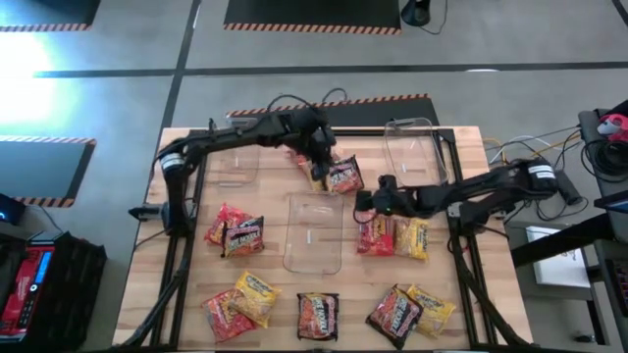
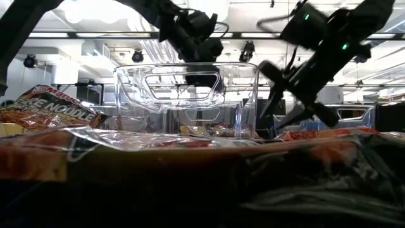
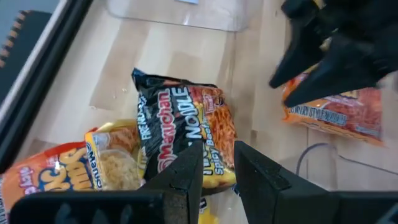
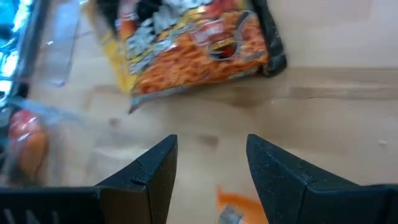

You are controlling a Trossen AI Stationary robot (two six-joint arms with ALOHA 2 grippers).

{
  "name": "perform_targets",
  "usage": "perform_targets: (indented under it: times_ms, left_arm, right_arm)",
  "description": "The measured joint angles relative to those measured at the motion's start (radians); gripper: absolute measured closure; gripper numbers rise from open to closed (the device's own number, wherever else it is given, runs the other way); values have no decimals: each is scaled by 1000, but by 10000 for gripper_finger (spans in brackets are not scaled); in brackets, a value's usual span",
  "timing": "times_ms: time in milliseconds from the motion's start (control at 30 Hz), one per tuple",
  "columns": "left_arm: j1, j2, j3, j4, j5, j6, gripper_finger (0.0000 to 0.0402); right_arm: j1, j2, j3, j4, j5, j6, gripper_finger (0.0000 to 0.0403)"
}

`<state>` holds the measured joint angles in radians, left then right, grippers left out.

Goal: Sort Maruchan noodles
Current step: Put the black noodle pack into the top right transparent bin

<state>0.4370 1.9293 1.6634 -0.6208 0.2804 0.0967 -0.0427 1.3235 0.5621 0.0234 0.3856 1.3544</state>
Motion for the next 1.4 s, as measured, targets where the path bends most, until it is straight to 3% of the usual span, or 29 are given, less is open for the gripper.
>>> perform_targets:
  times_ms: [233, 467, 933, 1400]
  left_arm:
    - [100, 8, -4, -36, 82, -6, 329]
    - [114, 47, -9, -94, 133, 5, 328]
    - [122, 85, -10, -131, 139, 69, 266]
    - [144, 128, -10, -122, 324, 84, 257]
  right_arm:
    - [-41, 117, 0, 98, -4, 42, 220]
    - [-75, 190, 8, 222, -11, 47, 220]
    - [-113, 250, 87, 219, -18, 3, 221]
    - [-135, 250, 89, 220, -18, -5, 221]
